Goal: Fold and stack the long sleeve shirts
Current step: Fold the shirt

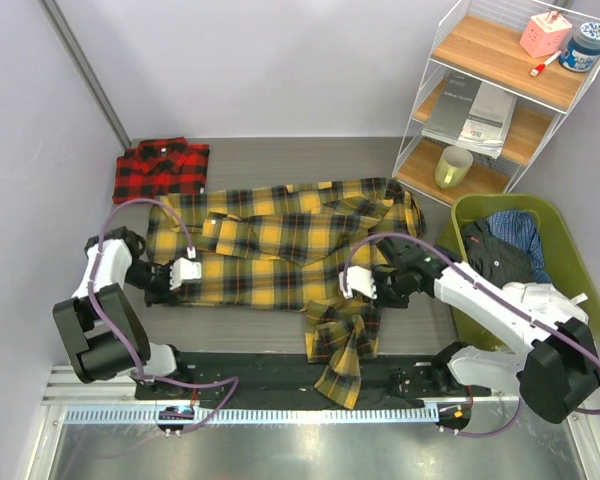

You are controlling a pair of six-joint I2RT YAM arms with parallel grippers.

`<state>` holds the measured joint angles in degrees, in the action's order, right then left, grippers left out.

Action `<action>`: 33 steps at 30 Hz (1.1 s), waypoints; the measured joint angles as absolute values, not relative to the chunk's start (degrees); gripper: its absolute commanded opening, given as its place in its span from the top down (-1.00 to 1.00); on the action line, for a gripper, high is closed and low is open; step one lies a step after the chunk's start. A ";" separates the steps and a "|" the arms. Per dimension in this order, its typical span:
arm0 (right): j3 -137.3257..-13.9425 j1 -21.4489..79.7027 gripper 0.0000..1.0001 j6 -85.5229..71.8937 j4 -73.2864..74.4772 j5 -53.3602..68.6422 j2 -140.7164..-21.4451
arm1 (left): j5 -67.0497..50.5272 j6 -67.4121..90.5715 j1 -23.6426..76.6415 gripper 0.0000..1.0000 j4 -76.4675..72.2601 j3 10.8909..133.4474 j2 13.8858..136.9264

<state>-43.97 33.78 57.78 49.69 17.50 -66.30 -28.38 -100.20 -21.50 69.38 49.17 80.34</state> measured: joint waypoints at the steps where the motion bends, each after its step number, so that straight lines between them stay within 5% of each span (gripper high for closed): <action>1: -44.56 32.99 0.98 57.76 49.98 17.54 -66.02 | -28.58 -100.40 -21.61 1.00 69.67 49.82 80.34; 14: -60.45 22.72 0.98 58.54 53.23 19.44 -68.77 | -34.30 -95.59 -22.55 1.00 72.40 62.24 83.37; 33: -84.20 14.74 0.97 64.86 52.23 23.07 -95.88 | -36.16 -76.53 -16.16 1.00 59.37 78.67 99.68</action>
